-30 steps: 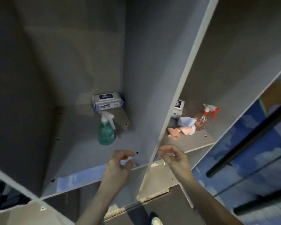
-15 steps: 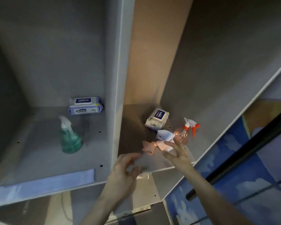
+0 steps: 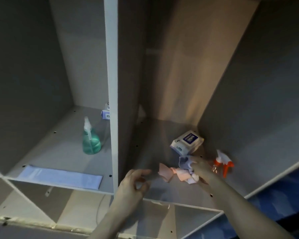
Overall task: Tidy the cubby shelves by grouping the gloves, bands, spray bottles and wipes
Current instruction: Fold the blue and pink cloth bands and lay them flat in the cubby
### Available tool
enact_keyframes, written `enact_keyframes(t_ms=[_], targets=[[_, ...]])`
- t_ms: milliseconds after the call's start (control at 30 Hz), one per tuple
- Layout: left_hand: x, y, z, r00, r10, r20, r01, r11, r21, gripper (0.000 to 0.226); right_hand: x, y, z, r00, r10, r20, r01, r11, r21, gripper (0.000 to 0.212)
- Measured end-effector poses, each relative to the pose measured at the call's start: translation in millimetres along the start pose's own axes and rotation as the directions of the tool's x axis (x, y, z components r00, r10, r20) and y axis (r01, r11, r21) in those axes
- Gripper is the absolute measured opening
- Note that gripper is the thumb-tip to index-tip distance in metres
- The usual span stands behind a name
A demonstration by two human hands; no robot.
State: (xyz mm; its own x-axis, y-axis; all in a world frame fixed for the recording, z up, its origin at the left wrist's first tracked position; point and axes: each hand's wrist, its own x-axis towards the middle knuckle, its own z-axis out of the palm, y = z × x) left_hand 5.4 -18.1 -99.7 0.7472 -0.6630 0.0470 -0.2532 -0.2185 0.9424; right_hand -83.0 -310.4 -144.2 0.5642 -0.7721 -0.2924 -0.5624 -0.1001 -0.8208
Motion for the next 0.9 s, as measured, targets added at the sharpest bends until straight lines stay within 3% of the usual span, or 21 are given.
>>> enact_keyframes(t_ms=[167, 300, 400, 500, 567, 633, 700, 767, 833, 900], targets=[[15.4, 7.1, 3.1, 1.0, -0.02, -0.003, 0.021, 0.999, 0.045, 0.037, -1.7, -42.2, -19.7, 0.948, -0.214, -0.236, 0.272, 0.93, 0.248, 0.032], [30.0, 16.3, 10.2, 0.998, -0.048, 0.043, 0.047, 0.999, 0.023, 0.03, -29.9, -80.6, -36.5, 0.965, -0.205, -0.165, 0.263, 0.767, 0.585, 0.031], [43.1, 27.7, 12.0, 0.999, -0.023, 0.034, 0.021, 0.999, 0.047, 0.029, -50.7, -107.5, -46.5, 0.966, -0.209, -0.155, 0.253, 0.62, 0.743, 0.029], [53.7, 46.1, 10.4, 1.0, -0.013, 0.017, 0.013, 1.0, -0.001, 0.051, -71.9, -128.3, -50.9, 0.964, -0.251, -0.089, 0.208, 0.503, 0.839, 0.026], [58.7, 64.5, 10.0, 0.996, -0.036, 0.076, 0.047, 0.989, -0.14, 0.072, -87.6, -139.5, -52.2, 0.941, -0.34, 0.002, 0.16, 0.448, 0.88, 0.026], [62.7, 81.0, 13.8, 0.987, -0.035, 0.159, 0.08, 0.954, -0.288, 0.078, -102.3, -148.1, -51.0, 0.891, -0.439, 0.115, 0.091, 0.421, 0.902, 0.029], [64.3, 91.5, 19.4, 0.988, -0.04, 0.151, 0.099, 0.907, -0.409, 0.057, -113.1, -153.0, -48.4, 0.852, -0.498, 0.165, 0.065, 0.413, 0.908, 0.032], [63.6, 96.1, 22.0, 0.992, -0.074, 0.104, 0.117, 0.85, -0.513, 0.034, -120.4, -153.6, -46.1, 0.86, -0.499, 0.109, 0.154, 0.456, 0.877, 0.033], [60.6, 95.2, 22.5, 0.988, -0.097, 0.118, 0.149, 0.794, -0.589, 0.024, -125.7, -147.2, -42.7, 0.893, -0.441, -0.086, 0.353, 0.57, 0.742, 0.026], [57.5, 94.0, 23.4, 0.982, -0.109, 0.155, 0.182, 0.776, -0.604, 0.023, -135.1, -140.4, -33.2, 0.873, -0.39, -0.293, 0.487, 0.726, 0.485, 0.016]])
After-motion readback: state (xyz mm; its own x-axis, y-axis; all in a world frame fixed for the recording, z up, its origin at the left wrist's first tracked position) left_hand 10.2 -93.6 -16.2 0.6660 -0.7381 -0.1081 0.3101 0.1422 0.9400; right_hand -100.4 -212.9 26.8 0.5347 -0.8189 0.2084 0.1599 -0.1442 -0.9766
